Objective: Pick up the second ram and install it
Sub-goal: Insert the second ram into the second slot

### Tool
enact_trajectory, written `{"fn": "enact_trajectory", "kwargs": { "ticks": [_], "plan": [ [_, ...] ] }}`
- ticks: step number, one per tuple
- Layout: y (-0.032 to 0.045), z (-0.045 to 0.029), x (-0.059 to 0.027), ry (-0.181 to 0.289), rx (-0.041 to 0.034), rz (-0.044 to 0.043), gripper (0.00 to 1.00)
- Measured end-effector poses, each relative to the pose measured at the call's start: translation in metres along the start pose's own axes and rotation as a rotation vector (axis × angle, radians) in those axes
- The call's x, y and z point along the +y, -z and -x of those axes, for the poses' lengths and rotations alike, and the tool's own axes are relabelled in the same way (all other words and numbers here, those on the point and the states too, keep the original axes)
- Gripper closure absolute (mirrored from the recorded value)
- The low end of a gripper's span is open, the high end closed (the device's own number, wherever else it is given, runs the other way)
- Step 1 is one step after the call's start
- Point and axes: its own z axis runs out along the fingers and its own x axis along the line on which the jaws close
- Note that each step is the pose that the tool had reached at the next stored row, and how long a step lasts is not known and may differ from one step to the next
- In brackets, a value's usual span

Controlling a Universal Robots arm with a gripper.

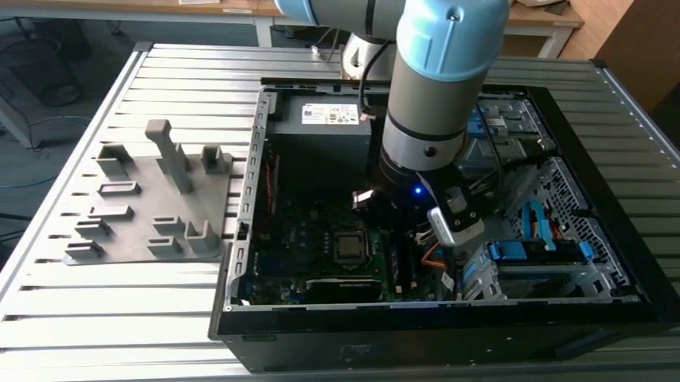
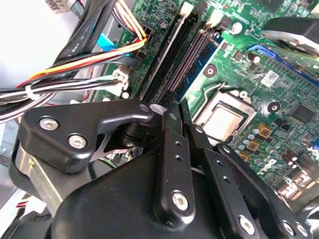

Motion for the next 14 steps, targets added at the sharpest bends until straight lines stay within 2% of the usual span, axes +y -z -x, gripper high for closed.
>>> {"fn": "enact_trajectory", "kwargs": {
  "ticks": [3, 9, 14],
  "plan": [
    [-0.0009, 0.0003, 0.0001, 0.002, 0.0003, -0.0011, 0.86],
    [-0.0009, 0.0005, 0.0001, 0.01, -0.0005, -0.0101, 0.86],
    [-0.0008, 0.0007, 0.0028, 0.02, -0.0009, -0.0105, 0.86]
  ]
}}
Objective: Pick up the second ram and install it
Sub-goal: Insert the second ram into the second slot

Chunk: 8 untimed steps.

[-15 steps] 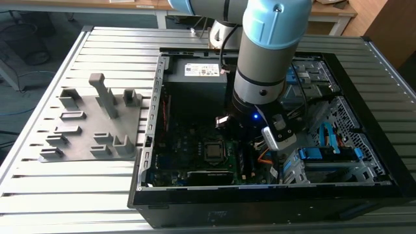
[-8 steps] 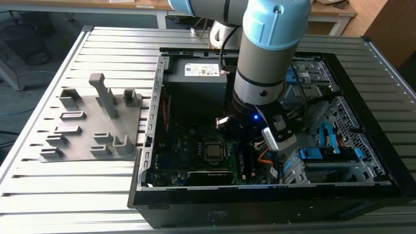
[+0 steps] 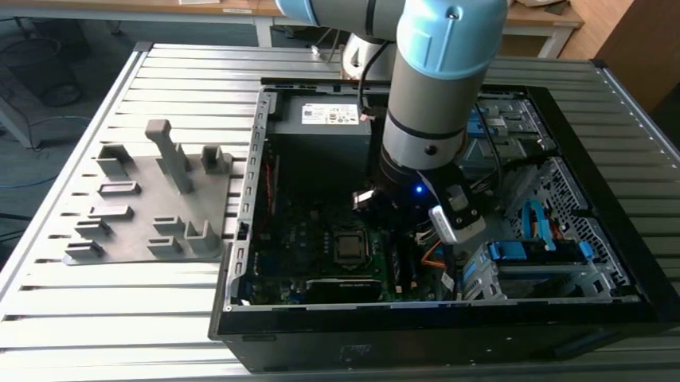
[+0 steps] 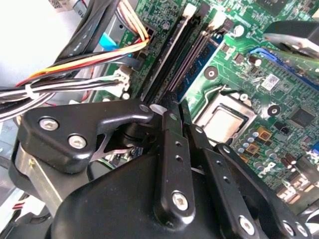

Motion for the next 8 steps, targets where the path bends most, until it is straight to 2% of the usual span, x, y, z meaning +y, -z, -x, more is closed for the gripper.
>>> {"fn": "enact_trajectory", "kwargs": {
  "ticks": [8],
  "plan": [
    [-0.0001, 0.0012, 0.0004, 0.012, 0.0007, 0.0002, 0.86]
  ]
}}
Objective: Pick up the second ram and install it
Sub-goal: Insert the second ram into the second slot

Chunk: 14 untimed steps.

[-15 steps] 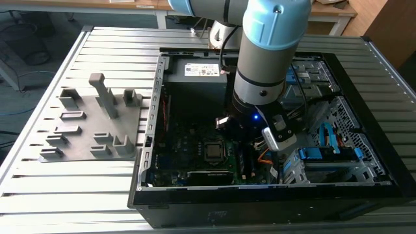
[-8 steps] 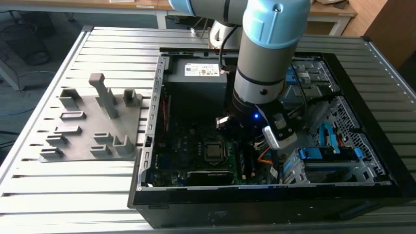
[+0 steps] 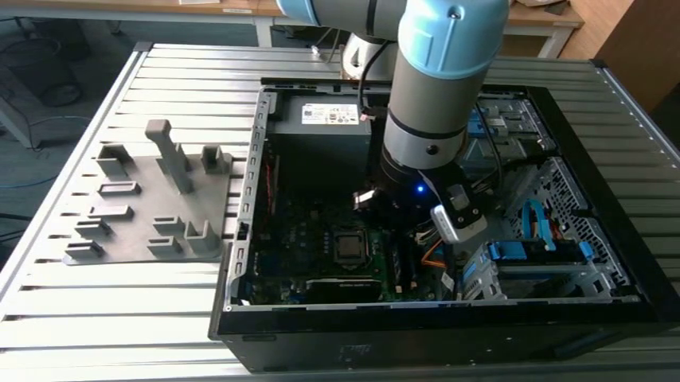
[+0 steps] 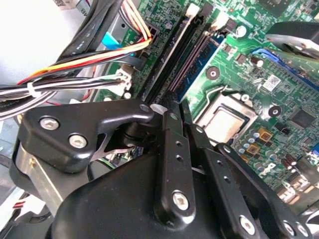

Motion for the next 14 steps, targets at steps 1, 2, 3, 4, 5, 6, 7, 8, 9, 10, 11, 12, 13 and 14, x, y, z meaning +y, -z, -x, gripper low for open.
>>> {"fn": "enact_trajectory", "kwargs": {
  "ticks": [1, 2, 3, 4, 5, 6, 7, 8, 9, 10, 11, 12, 13, 14],
  "plan": [
    [-0.0001, 0.0, 0.0, 0.001, 0.0, 0.0, 0.86],
    [-0.0003, 0.0, 0.0, 0.001, 0.0, 0.0001, 0.86],
    [-0.0006, 0.0, 0.0001, 0.002, 0.0, 0.0002, 0.86],
    [-0.0011, 0.0001, 0.0002, 0.002, -0.0001, 0.0004, 0.86],
    [-0.0015, 0.0001, 0.0003, 0.002, 0.0, 0.0002, 0.86],
    [-0.0018, 0.0001, 0.0005, 0.002, 0.0001, 0.0, 0.86],
    [-0.0021, 0.0001, 0.0007, 0.002, 0.0001, 0.0, 0.86],
    [-0.0026, 0.0, 0.0008, 0.002, 0.0, 0.0002, 0.86],
    [-0.0031, 0.0, 0.0008, 0.002, 0.0, 0.0002, 0.86],
    [-0.0036, 0.0, 0.0008, 0.002, 0.0002, 0.0002, 0.86],
    [-0.0044, -0.0001, 0.0009, 0.002, 0.0004, 0.0001, 0.86],
    [-0.0052, -0.0001, 0.0009, 0.002, 0.0005, 0.0001, 0.86],
    [-0.0059, -0.0001, 0.0009, 0.002, 0.0006, 0.0001, 0.86],
    [-0.0065, -0.0001, 0.001, 0.002, 0.0007, 0.0, 0.86]
  ]
}}
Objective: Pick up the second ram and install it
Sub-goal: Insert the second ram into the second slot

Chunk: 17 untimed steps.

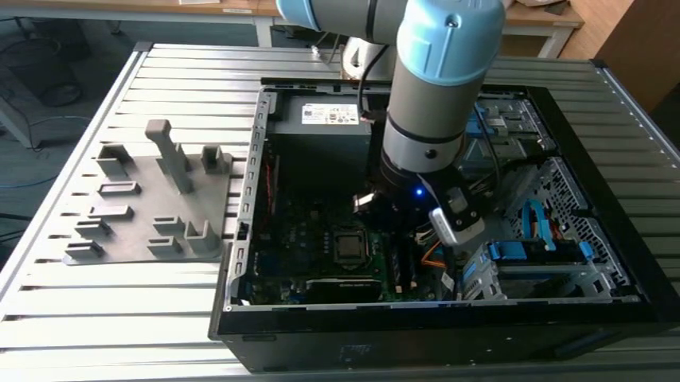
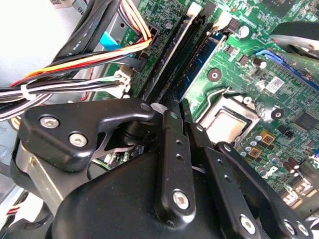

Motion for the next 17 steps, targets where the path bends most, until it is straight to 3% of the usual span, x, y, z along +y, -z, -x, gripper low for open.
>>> {"fn": "enact_trajectory", "kwargs": {
  "ticks": [8, 9, 11, 13, 17],
  "plan": [
    [-0.0014, 0.0, 0.0002, 0.0, -0.0001, 0.0006, 0.85],
    [-0.0013, 0.0, 0.0001, 0.0, -0.0001, 0.0004, 0.79],
    [-0.001, 0.0, 0.0001, 0.0, 0.0001, 0.0001, 0.79],
    [0.0046, 0.0001, -0.0002, 0.0, 0.0, 0.0, 0.79],
    [0.0227, 0.0005, 0.0005, 0.0, 0.0, -0.0001, 0.79]
  ]
}}
